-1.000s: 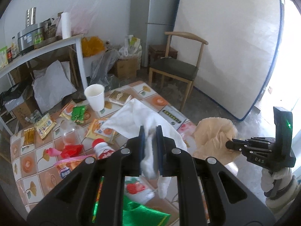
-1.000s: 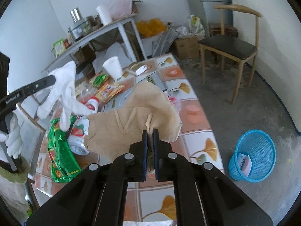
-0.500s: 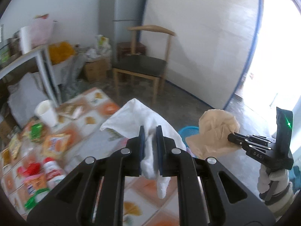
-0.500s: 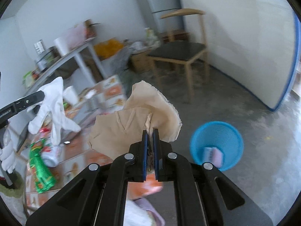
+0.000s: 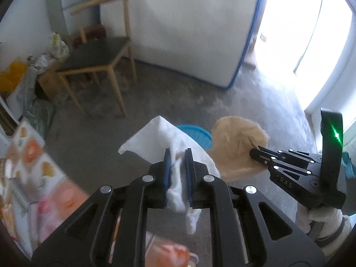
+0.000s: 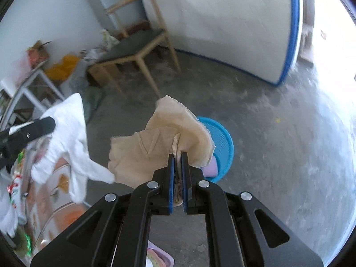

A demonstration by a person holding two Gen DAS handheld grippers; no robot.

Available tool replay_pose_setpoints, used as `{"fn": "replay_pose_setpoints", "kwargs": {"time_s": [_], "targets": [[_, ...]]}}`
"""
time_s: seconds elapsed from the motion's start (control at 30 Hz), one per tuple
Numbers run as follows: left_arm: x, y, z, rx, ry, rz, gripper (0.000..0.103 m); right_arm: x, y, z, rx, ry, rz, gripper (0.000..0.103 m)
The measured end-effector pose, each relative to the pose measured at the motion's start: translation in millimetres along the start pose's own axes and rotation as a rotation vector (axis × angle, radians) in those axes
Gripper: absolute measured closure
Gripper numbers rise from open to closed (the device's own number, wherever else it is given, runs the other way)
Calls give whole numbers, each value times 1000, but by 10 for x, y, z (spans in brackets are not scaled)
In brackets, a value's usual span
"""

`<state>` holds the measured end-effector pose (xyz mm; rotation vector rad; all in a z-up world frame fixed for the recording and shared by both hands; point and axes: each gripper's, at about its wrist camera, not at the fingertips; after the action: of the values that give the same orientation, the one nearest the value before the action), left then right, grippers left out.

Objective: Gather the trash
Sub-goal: 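Carry tissue and tan paper to the blue wastebasket and release both, then move both tools back to the table and grasp the clear plastic bag with the right tool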

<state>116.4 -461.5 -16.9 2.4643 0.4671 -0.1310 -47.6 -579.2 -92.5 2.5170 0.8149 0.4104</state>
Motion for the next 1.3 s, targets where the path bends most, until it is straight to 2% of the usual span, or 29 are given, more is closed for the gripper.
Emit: {"fn": "replay_pose_setpoints", "kwargs": {"time_s": [0.13, 0.33, 0.4, 0.43, 0.47, 0.53, 0.57, 0.7, 0.83, 0.93, 1.03, 1.17, 1.3], "targets": [[41, 81, 582, 72, -26, -41, 91, -112, 56, 485, 69, -4, 41, 97], [130, 123, 1255, 124, -57, -78, 91, -254, 134, 1218, 183, 46, 148, 96], [158, 125, 1437, 124, -58, -90, 81, -294, 156, 1451, 213, 63, 175, 94], [194, 101, 1477, 124, -55, -95, 66, -321, 159, 1565, 224, 77, 194, 91], [207, 96, 1536, 124, -45, -103, 55, -342, 166, 1656, 234, 87, 208, 81], [250, 107, 1582, 95, -34, -127, 54, -412, 158, 1848, 241, 81, 253, 66], [265, 129, 1583, 87, -36, -135, 54, -447, 142, 1910, 229, 67, 263, 66], [264, 132, 1401, 39, -56, -160, 54, -544, 69, 1947, 226, 54, 295, 66], [207, 154, 1075, -29, -86, -162, 54, -585, 26, 1799, 186, 57, 273, 66], [150, 125, 739, -64, -125, -167, 54, -580, 21, 1527, 138, 76, 247, 66], [98, 21, 306, -97, -160, -150, 54, -549, 5, 1132, 78, 105, 203, 60], [74, -223, -339, -154, -126, -126, 50, -455, -35, 527, 10, 136, 121, 55], [161, -556, -1002, -233, -54, -128, 43, -295, -85, 46, -10, 175, 58, 53]]}}
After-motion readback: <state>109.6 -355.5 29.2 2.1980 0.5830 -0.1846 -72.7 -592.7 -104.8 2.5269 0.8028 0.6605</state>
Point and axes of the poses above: each gripper's, at about its wrist camera, not at the fingertips, and z roughly the way its jaws point, x to its left, y to its top, and after that the axes turned 9 degrees about -y, right-handed
